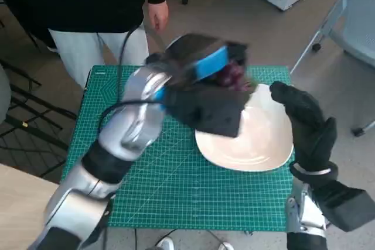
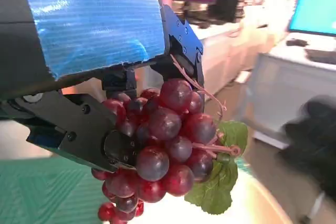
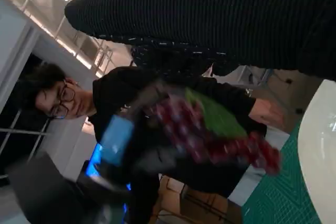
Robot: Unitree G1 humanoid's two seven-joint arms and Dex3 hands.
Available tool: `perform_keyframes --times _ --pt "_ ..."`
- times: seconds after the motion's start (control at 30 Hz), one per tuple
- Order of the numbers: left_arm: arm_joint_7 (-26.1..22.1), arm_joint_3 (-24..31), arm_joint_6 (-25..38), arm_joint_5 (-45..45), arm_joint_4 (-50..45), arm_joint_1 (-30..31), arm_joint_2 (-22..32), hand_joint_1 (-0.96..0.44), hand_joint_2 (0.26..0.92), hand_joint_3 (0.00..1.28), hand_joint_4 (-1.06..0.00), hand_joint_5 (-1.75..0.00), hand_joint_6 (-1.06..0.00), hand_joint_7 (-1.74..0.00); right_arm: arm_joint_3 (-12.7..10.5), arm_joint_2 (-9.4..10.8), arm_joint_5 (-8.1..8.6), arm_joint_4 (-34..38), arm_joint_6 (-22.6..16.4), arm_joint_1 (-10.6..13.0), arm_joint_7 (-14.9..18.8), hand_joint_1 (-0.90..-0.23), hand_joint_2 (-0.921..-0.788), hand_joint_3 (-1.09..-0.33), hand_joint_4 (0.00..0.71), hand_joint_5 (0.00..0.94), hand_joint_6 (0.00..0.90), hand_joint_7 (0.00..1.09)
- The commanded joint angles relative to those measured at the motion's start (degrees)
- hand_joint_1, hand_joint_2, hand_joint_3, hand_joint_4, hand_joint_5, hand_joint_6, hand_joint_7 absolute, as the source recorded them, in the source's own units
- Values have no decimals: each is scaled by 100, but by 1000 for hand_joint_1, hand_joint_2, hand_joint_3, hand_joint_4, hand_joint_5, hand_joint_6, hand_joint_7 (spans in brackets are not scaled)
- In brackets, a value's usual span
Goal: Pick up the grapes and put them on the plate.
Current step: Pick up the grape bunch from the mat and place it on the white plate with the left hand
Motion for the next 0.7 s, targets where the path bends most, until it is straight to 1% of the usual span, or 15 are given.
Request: perform_keyframes --times 0.03,0.1,0.2,0.3,0.43,0.7 --pt "110 -93 -127 -31 393 -474 -277 3 917 108 -601 -1398 -669 -977 -45 -3 11 -15 33 191 -29 -656 -921 -722 326 0 107 241" --pt "117 -129 -181 -51 509 -557 -361 4 897 154 -585 -1376 -651 -1051 -54 -4 -2 -47 44 214 -52 -656 -921 -722 325 0 107 240" --pt "103 -169 -248 -88 631 -628 -450 3 832 295 -568 -1340 -597 -1207 -66 -5 -24 -121 78 252 -100 -656 -921 -723 325 0 108 239" --pt "36 -219 -263 -108 712 -679 -524 2 802 360 -561 -1332 -577 -1263 -78 -7 -47 -209 127 294 -163 -653 -921 -725 322 0 108 237" --pt "-48 -293 -270 -120 946 -785 -635 2 793 383 -555 -1331 -567 -1285 -86 2 -104 -308 172 350 -259 -651 -921 -729 318 0 108 237" --pt "-135 -306 -273 -197 1497 -1017 -841 2 819 369 -517 -1362 -530 -1322 -65 28 -232 -453 232 435 -465 -650 -921 -734 317 0 114 242"
